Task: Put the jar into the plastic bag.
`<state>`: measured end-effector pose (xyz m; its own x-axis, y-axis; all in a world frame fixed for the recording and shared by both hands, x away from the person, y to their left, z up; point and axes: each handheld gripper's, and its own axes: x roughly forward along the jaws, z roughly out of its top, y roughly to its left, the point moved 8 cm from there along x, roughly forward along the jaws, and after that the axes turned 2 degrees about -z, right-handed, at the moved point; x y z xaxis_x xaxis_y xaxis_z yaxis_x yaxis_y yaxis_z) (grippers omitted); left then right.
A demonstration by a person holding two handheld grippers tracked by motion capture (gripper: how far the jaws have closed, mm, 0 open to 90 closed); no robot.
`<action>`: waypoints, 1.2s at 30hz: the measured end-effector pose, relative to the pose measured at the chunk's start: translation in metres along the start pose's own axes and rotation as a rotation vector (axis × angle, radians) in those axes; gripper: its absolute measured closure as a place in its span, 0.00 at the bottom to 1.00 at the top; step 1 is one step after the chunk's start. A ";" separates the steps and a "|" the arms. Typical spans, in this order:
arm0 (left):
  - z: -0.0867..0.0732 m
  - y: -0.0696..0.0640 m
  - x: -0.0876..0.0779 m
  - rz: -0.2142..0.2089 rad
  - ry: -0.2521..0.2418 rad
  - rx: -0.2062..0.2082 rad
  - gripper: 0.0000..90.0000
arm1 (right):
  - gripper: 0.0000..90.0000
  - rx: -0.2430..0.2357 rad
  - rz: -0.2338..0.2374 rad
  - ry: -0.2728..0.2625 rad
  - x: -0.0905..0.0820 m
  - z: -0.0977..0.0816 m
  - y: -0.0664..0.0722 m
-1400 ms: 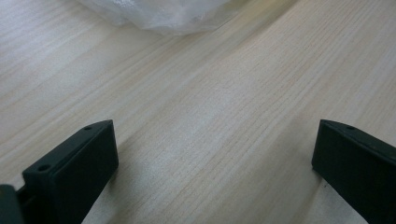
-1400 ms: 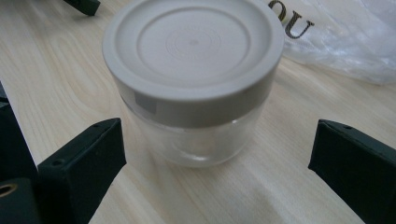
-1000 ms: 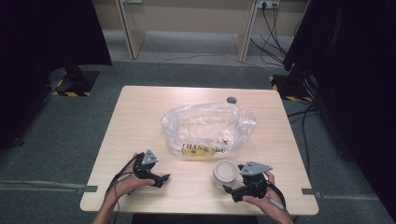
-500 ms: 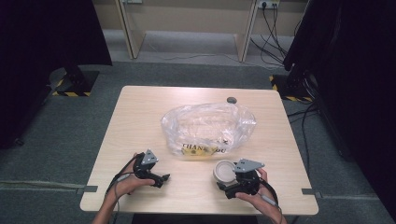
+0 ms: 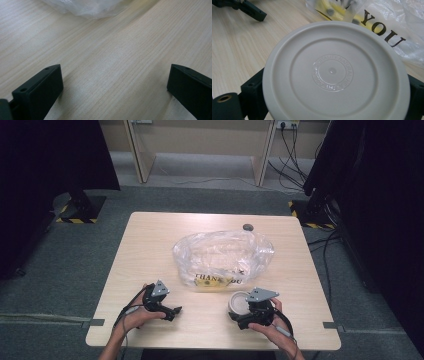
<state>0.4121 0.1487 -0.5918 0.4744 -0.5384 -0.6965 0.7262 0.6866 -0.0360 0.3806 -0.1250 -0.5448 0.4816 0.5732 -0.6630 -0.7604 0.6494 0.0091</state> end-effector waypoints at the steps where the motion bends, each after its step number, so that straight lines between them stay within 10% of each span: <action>1: 0.000 0.000 0.000 0.000 0.000 0.000 0.00 | 0.11 0.000 0.000 0.000 0.000 0.000 0.000; 36: 0.000 0.000 0.000 0.000 0.000 0.000 0.00 | 0.11 0.004 0.055 -0.008 -0.010 0.057 0.000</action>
<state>0.4121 0.1488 -0.5918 0.4744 -0.5384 -0.6964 0.7263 0.6865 -0.0360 0.4011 -0.1024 -0.4954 0.4428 0.6118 -0.6555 -0.7838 0.6191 0.0484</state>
